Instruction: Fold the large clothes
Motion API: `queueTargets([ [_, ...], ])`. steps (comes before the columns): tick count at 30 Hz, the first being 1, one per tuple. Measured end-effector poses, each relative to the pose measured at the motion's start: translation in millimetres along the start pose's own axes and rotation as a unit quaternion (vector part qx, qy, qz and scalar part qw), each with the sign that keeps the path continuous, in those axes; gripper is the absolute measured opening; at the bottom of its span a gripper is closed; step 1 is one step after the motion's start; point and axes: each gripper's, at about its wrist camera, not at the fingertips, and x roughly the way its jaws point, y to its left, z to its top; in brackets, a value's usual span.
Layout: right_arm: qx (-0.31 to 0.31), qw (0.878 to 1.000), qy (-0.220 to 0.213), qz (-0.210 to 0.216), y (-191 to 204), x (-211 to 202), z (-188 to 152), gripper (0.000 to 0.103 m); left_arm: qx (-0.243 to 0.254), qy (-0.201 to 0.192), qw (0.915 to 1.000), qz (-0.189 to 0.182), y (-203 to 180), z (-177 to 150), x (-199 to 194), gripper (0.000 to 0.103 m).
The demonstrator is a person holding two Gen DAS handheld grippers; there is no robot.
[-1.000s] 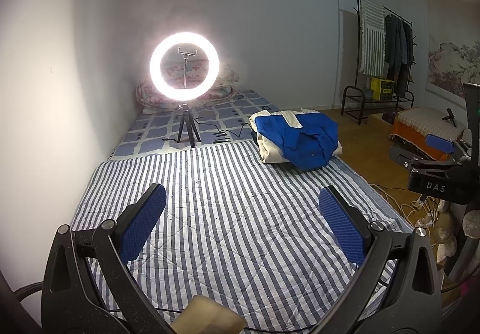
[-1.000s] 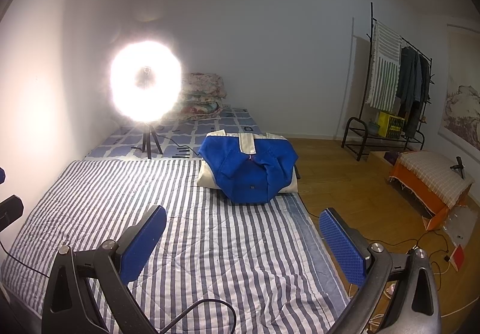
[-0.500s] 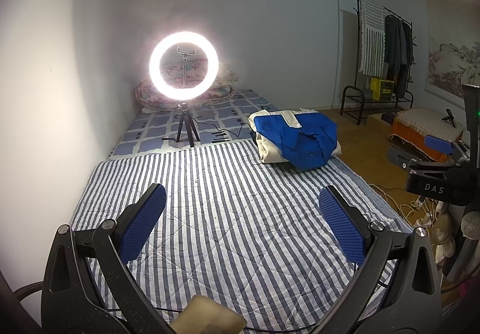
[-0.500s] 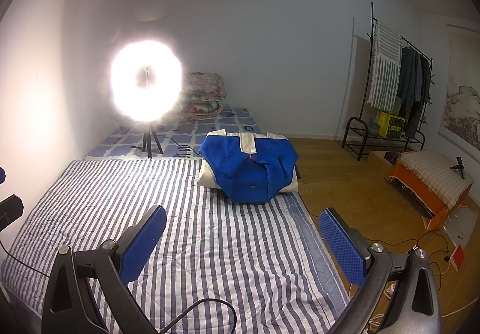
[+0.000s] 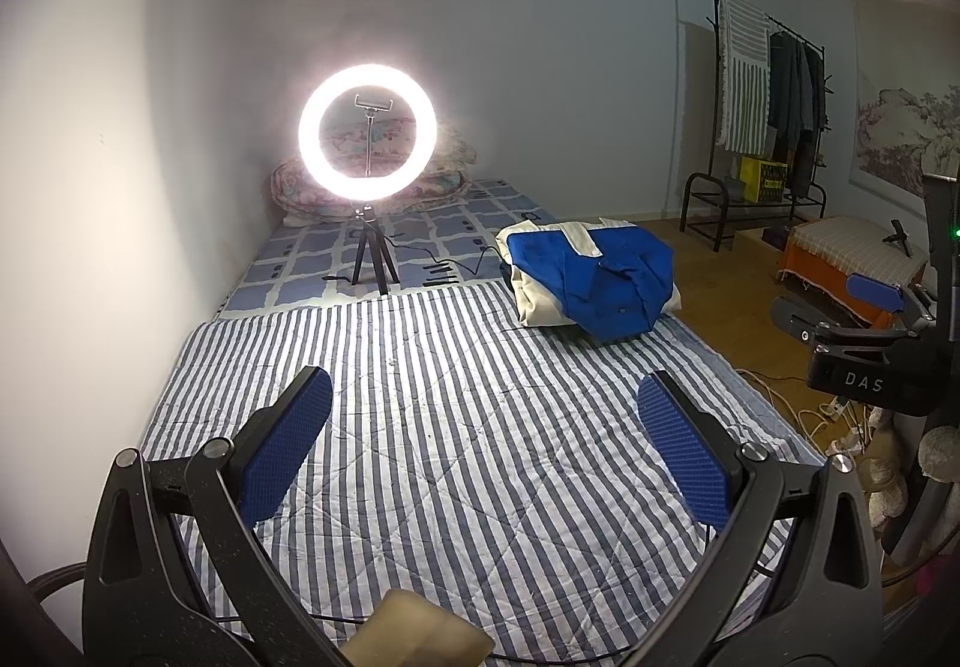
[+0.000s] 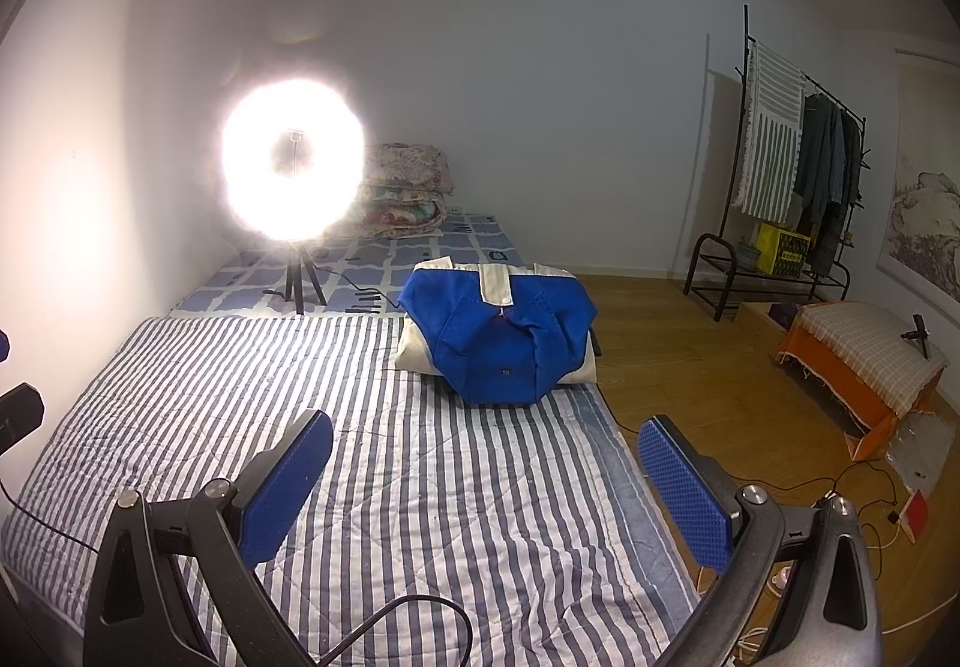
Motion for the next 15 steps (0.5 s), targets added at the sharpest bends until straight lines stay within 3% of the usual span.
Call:
queueTargets([
  [6,-0.001,1.0,0.001,0.0,-1.0,0.9,-2.0,0.103,-0.004,0.006,0.9999,-0.01,-5.2,4.2,-2.1,0.103],
  [15,-0.009,1.0,0.004,-0.002,-0.9,3.3,-4.3,0.103,0.009,-0.01,0.9999,0.009,-14.0,2.6,-8.2,0.103],
])
